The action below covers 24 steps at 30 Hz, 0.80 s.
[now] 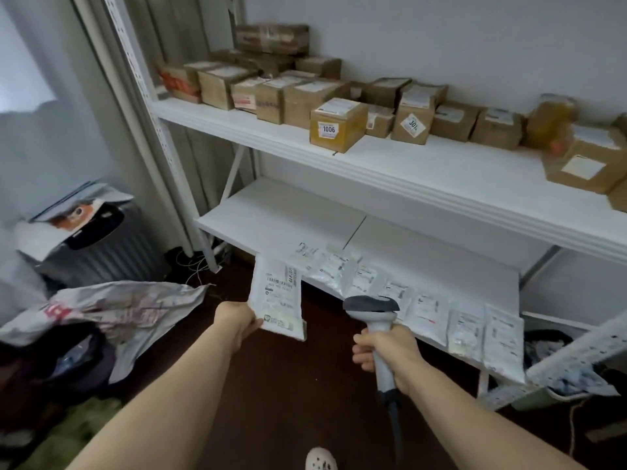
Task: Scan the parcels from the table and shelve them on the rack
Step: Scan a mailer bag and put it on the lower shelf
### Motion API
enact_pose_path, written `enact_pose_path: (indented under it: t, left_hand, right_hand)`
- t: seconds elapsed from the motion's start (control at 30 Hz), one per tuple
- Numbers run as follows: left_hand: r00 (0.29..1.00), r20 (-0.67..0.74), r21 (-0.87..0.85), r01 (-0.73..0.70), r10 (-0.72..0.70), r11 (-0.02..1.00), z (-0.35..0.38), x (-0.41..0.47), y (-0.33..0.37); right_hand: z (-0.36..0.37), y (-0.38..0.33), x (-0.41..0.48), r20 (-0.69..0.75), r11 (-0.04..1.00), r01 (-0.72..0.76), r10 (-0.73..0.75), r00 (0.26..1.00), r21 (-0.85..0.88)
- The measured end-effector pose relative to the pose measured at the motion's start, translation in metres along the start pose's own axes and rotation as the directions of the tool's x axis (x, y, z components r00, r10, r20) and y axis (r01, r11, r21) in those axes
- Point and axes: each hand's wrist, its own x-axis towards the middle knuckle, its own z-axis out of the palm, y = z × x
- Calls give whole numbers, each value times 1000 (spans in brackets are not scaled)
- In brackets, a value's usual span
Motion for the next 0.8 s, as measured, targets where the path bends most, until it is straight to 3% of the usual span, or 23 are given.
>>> enact_pose_path:
  t: [0.4,0.8]
  left_hand:
    - [989,-121,34,85,-80,996,30,210,104]
    - [989,-147,109,38,-22,993,75,461,113]
  right_hand:
    - [112,-88,204,45,989,-140,138,989,47]
    - [205,-103,369,-9,963,-244,246,969,115]
